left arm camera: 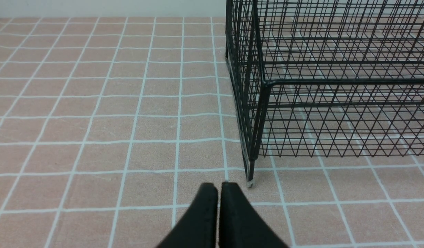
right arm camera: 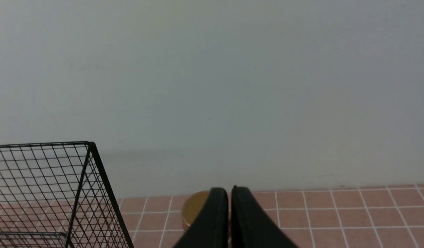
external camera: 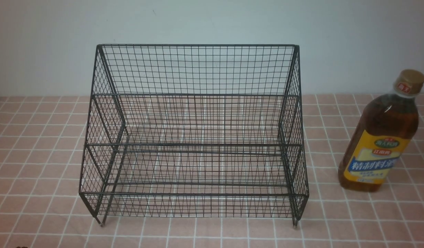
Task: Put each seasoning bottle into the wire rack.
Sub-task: Use the right arm to grab the condiment bottle closest to it
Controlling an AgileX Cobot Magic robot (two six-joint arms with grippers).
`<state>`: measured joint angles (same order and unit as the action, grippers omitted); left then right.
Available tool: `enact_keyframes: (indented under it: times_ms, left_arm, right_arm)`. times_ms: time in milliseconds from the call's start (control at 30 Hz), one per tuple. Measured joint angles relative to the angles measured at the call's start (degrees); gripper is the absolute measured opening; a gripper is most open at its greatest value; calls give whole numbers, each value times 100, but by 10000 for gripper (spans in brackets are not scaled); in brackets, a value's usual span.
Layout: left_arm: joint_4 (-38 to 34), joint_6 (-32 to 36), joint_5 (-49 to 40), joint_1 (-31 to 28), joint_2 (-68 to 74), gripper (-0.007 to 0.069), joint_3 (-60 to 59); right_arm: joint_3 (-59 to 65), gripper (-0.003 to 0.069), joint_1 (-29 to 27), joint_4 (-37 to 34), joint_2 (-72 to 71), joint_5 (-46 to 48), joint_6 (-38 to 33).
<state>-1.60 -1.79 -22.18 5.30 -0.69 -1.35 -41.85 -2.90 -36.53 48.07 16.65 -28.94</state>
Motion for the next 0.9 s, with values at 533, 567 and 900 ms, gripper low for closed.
enact_keyframes:
  times_ms: [533,567,900]
  left_arm:
    - [0,0,0,0,0,-7,0]
    - [0,0,0,0,0,-7,0]
    - [0,0,0,0,0,-7,0]
  right_arm:
    - [-869,572,0,0,1528,207,-140]
    - [-869,602,0,0,1559,215,-195]
    - [-869,667,212,45,1641,282,-377]
